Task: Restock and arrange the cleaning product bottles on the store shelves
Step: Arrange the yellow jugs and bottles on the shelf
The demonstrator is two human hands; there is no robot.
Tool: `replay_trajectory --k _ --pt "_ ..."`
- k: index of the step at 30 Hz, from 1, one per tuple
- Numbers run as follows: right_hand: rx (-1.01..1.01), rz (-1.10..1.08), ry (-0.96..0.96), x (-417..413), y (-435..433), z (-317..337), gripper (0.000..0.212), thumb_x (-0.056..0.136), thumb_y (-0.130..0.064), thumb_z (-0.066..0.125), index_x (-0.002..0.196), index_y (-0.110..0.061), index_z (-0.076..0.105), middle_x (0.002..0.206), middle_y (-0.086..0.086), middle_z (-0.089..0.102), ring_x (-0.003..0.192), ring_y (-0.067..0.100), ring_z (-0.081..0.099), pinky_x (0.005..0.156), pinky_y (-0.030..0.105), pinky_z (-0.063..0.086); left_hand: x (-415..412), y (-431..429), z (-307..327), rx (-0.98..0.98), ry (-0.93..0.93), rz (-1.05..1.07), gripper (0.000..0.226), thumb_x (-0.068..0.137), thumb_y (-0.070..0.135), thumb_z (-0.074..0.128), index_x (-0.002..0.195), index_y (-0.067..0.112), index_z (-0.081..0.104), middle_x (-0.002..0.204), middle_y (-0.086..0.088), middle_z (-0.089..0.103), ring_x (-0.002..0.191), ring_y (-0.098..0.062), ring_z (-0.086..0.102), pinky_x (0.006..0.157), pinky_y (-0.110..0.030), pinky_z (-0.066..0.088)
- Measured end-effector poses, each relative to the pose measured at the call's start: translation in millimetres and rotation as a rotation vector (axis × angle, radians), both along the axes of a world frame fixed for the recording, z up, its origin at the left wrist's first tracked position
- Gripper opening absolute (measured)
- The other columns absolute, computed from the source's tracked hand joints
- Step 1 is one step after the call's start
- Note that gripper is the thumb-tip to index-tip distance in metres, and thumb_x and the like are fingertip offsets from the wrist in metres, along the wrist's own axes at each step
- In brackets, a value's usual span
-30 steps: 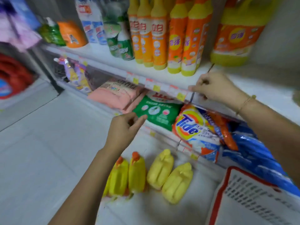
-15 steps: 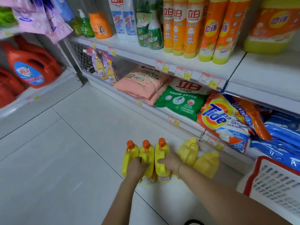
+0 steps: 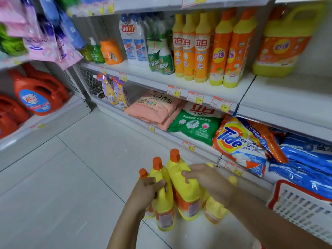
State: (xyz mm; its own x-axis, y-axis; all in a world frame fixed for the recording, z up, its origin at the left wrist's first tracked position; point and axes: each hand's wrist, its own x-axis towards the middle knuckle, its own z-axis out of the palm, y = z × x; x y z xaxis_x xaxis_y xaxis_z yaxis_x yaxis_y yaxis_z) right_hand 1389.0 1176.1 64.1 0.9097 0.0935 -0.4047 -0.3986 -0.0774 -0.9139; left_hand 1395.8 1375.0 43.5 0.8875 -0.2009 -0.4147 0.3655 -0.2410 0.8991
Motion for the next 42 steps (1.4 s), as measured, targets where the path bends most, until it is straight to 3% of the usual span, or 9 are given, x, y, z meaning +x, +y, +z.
replay_trajectory --k 8,13,16,21,24,31,37,40,42 --pt "0.292 -0.104 -0.363 -36 -90 136 0.023 0.076 -0.023 0.068 0.069 -0.004 0.056 0.068 0.008 0.052 0.063 0.015 0.049 0.058 0.027 0.036 -19 -33 154 -0.350 -0.315 -0.182 0.056 0.054 0.049 0.082 0.083 0.003 0.072 0.079 -0.013 0.067 0.072 -0.019 0.062 0.065 -0.021 0.051" --pt "0.506 -0.401 -0.438 -26 -163 187 0.029 0.074 -0.018 0.061 0.096 0.000 0.065 0.080 0.003 0.064 0.063 0.008 0.061 0.069 0.026 0.055 -5 -85 205 -0.449 -0.475 -0.236 0.072 0.049 0.058 0.085 0.098 0.007 0.073 0.088 -0.012 0.071 0.080 -0.017 0.067 0.071 -0.022 0.055" --pt "0.619 -0.528 -0.448 -7 -205 201 0.038 0.069 -0.015 0.066 0.104 -0.002 0.062 0.086 0.003 0.062 0.057 0.004 0.057 0.062 0.019 0.055 10 -120 223 -0.515 -0.492 -0.241 0.069 0.043 0.055 0.088 0.091 0.007 0.076 0.081 -0.009 0.071 0.073 -0.013 0.068 0.064 -0.020 0.054" --pt "0.600 -0.605 -0.456 25 -268 209 0.015 0.095 -0.010 0.046 0.093 -0.004 0.059 0.067 0.000 0.060 0.052 0.005 0.054 0.069 0.022 0.051 19 -168 227 -0.632 -0.492 -0.240 0.068 0.050 0.038 0.090 0.095 -0.007 0.068 0.075 -0.015 0.067 0.040 -0.010 0.057 0.042 -0.013 0.045" --pt "0.607 -0.636 -0.556 34 -295 212 0.021 0.095 -0.006 0.041 0.086 -0.006 0.059 0.062 0.003 0.054 0.048 0.007 0.054 0.058 0.020 0.051 27 -192 224 -0.667 -0.500 -0.261 0.020 0.069 0.020 0.079 0.084 0.008 0.077 0.076 -0.010 0.071 0.054 -0.008 0.064 0.053 -0.014 0.051" --pt "0.291 -0.467 -0.729 49 -333 217 0.021 0.062 -0.008 0.070 0.083 -0.014 0.070 0.069 -0.003 0.065 0.063 0.008 0.058 0.063 0.021 0.053 59 -248 220 -0.746 -0.558 -0.328 0.020 0.080 0.017 0.059 0.090 0.014 0.075 0.079 -0.001 0.070 0.074 -0.009 0.066 0.067 -0.019 0.053" --pt "-0.215 -0.580 -0.698 85 -357 209 0.028 0.081 0.006 0.062 0.093 -0.019 0.062 0.085 -0.009 0.067 0.076 -0.001 0.062 0.070 0.019 0.049 80 -310 194 -0.833 -0.458 -0.189 0.023 0.077 0.017 0.058 0.095 0.008 0.067 0.078 -0.002 0.070 0.074 -0.009 0.066 0.070 -0.018 0.053" --pt "-0.258 -0.564 -0.769 113 -356 200 0.041 0.074 0.003 0.072 0.111 -0.010 0.060 0.103 0.000 0.065 0.081 -0.007 0.062 0.074 0.011 0.049 88 -332 196 -0.839 -0.421 -0.130 0.008 0.077 0.011 0.068 0.084 0.008 0.067 0.076 -0.001 0.070 0.075 -0.008 0.066 0.072 -0.019 0.052" --pt "-0.202 -0.593 -0.798 131 -350 188 0.053 0.064 -0.011 0.081 0.113 -0.010 0.061 0.110 0.005 0.067 0.094 0.006 0.065 0.084 0.021 0.052 96 -343 202 -0.815 -0.412 -0.100 0.009 0.088 0.012 0.061 0.082 0.008 0.065 0.073 0.001 0.069 0.073 -0.008 0.065 0.073 -0.021 0.051"
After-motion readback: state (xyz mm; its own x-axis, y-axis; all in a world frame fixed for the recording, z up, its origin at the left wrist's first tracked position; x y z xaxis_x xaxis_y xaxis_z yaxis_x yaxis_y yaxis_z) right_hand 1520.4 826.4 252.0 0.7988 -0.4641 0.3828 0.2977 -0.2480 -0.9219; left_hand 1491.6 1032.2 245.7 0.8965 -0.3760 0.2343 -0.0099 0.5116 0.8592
